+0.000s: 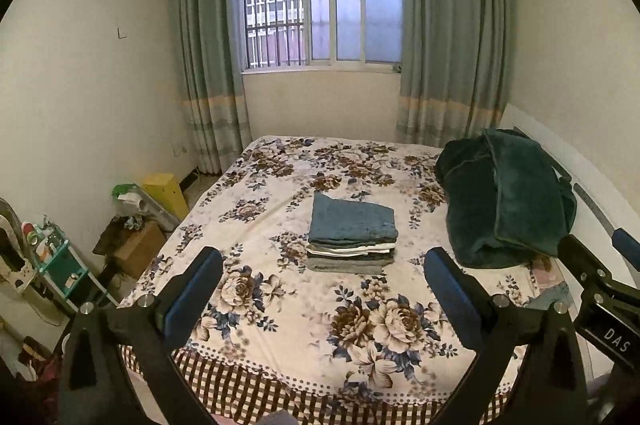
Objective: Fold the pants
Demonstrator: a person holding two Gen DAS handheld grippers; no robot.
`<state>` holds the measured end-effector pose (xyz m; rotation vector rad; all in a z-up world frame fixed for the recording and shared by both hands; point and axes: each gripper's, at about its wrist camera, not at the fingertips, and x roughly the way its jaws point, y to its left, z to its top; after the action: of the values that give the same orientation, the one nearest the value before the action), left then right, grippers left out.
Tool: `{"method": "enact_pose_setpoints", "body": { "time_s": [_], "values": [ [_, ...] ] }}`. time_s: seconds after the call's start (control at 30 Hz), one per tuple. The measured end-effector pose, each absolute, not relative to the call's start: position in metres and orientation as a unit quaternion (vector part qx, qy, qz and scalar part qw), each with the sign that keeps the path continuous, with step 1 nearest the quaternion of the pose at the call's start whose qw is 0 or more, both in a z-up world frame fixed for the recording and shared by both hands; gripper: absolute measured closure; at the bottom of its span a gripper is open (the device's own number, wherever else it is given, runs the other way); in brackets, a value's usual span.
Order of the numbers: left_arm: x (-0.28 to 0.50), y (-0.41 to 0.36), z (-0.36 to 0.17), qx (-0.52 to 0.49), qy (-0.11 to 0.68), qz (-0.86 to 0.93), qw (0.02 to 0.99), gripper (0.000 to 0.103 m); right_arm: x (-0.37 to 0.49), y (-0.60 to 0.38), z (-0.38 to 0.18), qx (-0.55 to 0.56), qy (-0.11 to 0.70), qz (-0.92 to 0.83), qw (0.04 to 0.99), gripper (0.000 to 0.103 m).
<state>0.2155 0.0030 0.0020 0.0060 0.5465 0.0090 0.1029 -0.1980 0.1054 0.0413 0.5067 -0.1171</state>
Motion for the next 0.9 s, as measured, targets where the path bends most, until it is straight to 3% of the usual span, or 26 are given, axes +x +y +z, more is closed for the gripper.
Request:
{"method": "enact_pose_setpoints", "body": {
  "time_s": [0.9],
  "values": [
    [0.205,0.007,0.013,-0.003,0.271,0.003,0.963,0.0,0.098,-0.195,0.105,0.018,0.25,-0.038,0.967,0.0]
  ]
}}
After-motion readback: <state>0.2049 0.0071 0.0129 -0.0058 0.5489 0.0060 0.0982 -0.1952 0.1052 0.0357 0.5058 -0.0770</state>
